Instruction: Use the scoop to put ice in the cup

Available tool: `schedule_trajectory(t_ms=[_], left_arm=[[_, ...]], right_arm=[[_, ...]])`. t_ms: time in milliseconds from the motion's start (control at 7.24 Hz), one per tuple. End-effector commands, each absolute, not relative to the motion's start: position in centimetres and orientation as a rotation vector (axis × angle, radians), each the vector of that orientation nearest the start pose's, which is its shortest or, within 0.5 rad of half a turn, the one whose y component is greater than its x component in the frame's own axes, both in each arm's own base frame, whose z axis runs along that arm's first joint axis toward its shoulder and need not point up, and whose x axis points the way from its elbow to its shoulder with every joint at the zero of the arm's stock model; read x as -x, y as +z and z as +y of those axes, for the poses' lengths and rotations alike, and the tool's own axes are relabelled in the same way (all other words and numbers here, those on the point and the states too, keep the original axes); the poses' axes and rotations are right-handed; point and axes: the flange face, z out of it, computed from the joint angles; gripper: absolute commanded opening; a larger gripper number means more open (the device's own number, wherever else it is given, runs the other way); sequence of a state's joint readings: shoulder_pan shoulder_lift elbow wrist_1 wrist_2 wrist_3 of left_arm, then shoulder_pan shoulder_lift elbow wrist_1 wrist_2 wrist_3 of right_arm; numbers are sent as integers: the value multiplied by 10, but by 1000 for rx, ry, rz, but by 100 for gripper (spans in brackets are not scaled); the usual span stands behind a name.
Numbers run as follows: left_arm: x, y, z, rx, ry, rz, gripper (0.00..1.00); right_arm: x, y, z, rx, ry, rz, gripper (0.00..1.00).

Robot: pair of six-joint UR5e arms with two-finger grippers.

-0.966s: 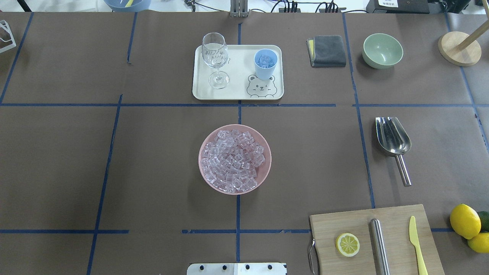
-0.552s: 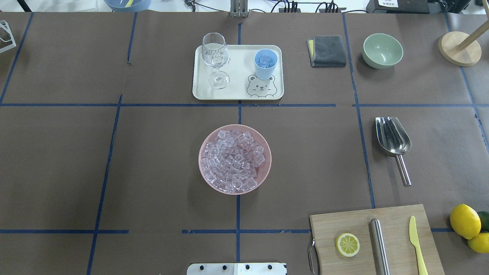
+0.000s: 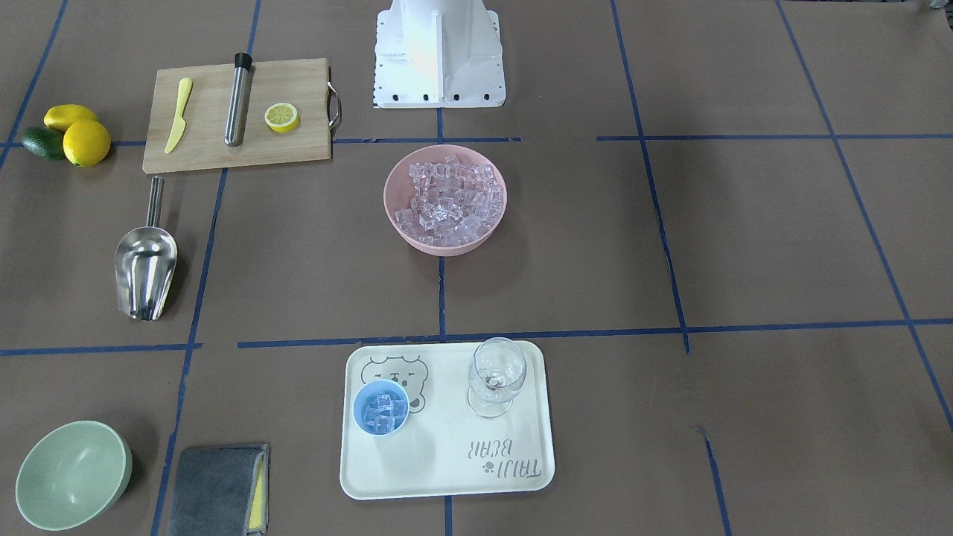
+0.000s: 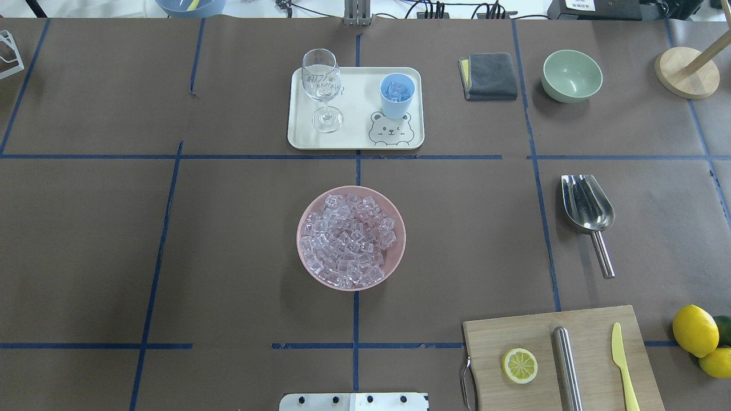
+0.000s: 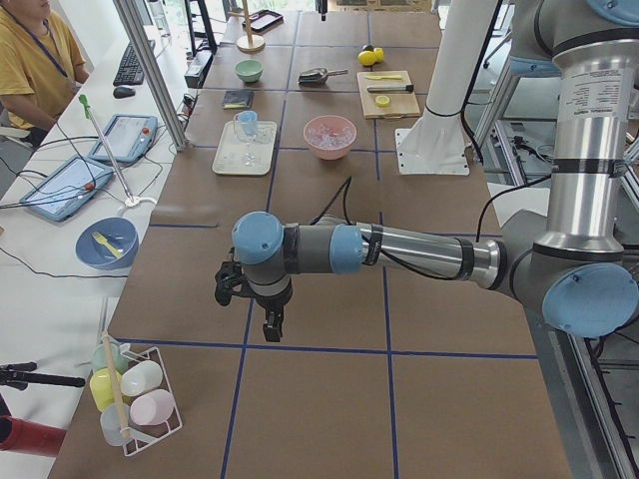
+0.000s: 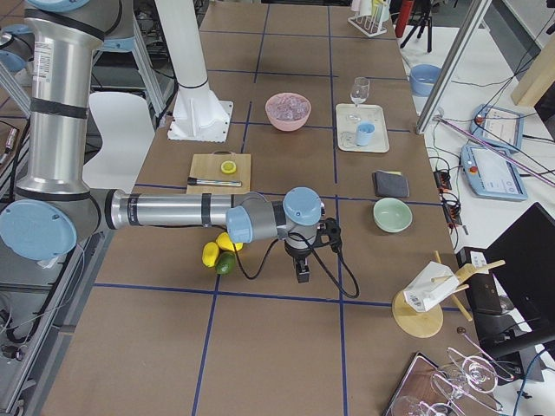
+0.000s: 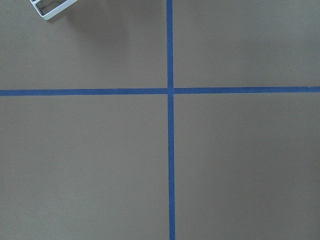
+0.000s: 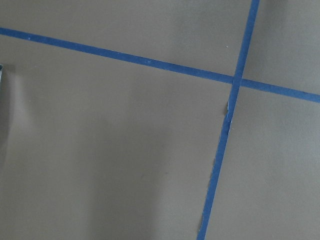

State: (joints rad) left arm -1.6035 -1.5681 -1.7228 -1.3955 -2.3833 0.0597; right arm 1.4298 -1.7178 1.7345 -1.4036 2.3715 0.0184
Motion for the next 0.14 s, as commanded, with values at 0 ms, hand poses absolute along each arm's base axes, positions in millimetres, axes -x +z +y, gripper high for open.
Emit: schedule_trajectory(t_ms=[0], left_arm=[[77,595,-485,-21,18,813,100]], right_arm=[[1,627,-445,-109,-189,-811,100]])
